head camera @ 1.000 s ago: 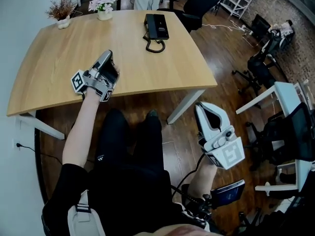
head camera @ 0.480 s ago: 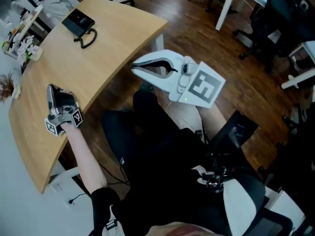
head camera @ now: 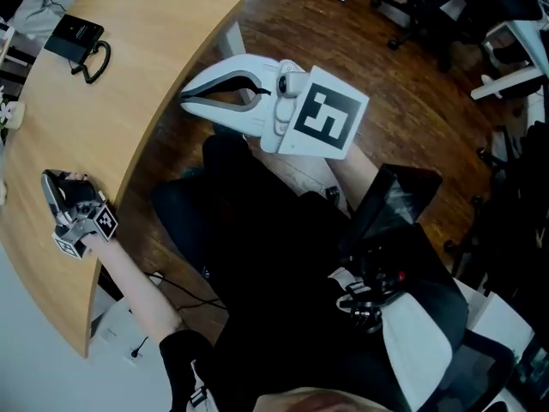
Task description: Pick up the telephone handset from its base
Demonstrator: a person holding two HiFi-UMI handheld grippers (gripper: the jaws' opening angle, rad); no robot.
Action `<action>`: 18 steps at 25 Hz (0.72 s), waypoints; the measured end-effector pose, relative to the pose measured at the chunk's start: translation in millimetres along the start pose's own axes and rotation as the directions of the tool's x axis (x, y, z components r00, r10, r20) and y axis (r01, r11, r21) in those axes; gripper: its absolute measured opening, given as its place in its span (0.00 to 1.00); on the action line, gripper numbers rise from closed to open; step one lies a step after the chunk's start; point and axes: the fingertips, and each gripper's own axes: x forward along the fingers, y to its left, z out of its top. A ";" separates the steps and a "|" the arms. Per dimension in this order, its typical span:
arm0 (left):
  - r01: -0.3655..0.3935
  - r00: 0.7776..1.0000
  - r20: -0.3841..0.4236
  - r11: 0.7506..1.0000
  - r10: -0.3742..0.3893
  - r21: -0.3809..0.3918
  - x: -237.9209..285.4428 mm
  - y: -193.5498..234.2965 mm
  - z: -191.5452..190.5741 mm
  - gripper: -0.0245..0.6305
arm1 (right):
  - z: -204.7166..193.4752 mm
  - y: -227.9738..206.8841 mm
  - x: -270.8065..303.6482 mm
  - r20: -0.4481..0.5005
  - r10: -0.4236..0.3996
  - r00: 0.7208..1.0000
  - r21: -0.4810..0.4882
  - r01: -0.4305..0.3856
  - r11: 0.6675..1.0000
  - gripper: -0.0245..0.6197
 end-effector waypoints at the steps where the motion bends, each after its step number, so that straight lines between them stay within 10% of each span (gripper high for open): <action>1: -0.005 1.000 0.005 1.000 0.005 -0.005 -0.6 -0.7 -0.6 0.04 | -2.5 0.2 0.7 -0.002 0.007 1.000 0.004 -0.007 1.000 0.04; 18: -0.068 0.997 -0.026 0.997 0.067 -0.042 9.2 9.1 -10.5 0.04 | -56.7 -49.2 47.8 -0.078 0.066 0.995 0.102 -0.058 0.993 0.04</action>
